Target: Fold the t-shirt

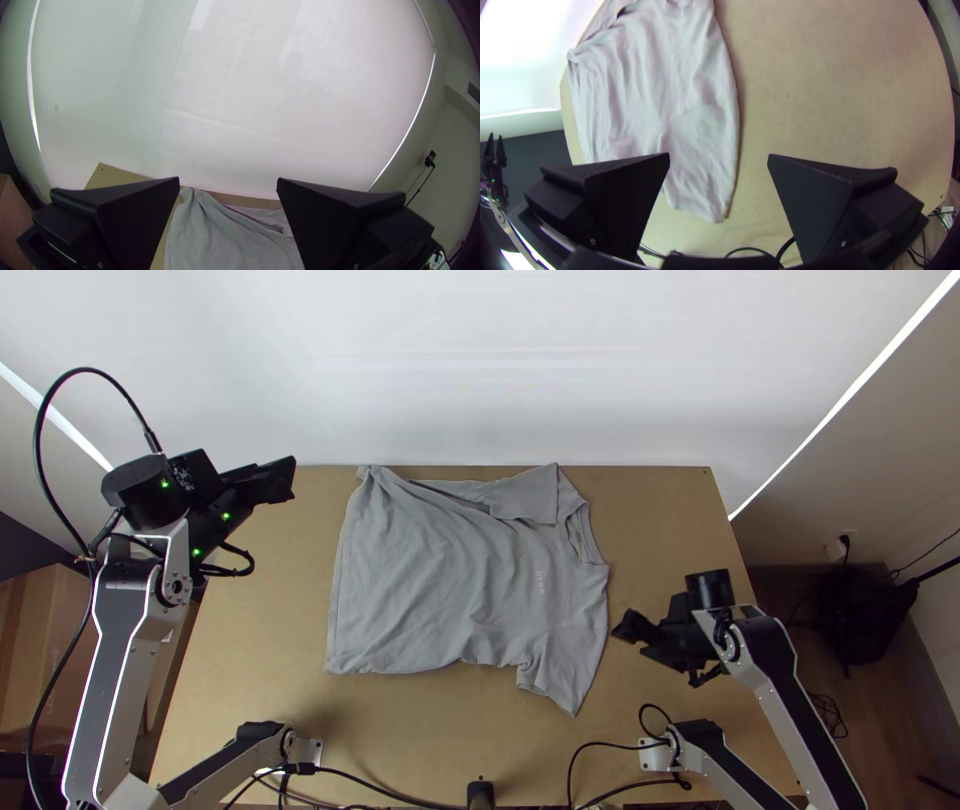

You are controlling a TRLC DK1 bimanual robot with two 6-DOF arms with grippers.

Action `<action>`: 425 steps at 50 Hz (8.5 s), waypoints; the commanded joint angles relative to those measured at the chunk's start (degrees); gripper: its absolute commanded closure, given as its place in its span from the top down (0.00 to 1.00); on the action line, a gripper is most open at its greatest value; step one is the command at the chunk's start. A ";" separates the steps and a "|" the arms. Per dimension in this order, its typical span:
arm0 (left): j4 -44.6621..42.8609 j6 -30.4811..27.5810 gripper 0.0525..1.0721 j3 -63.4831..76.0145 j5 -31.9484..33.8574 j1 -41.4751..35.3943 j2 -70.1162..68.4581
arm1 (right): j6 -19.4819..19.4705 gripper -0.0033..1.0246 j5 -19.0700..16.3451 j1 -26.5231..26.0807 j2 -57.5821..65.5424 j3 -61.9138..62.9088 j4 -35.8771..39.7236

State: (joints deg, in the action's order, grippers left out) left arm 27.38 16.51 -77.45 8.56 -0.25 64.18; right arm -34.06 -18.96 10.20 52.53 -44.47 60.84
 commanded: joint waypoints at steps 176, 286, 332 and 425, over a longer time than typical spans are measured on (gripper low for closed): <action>23.95 -47.89 0.03 33.94 5.33 3.33 0.68 | 8.66 0.03 5.60 -7.38 6.09 7.11 -18.91; -17.88 -11.77 0.02 -10.70 -6.36 2.01 -32.45 | 10.33 0.03 17.12 -8.53 -14.12 -59.33 -38.16; -32.56 -9.92 0.02 45.55 0.14 0.69 -17.78 | 5.85 0.03 15.80 -2.73 -2.00 6.67 -64.44; -20.52 -5.09 0.02 -8.77 -0.38 5.96 52.45 | 5.41 0.03 15.80 -2.64 67.00 -52.30 -44.32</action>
State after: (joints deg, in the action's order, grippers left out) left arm 6.11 10.52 -88.90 7.92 4.56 120.90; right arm -27.66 -3.88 7.49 125.16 -99.53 16.05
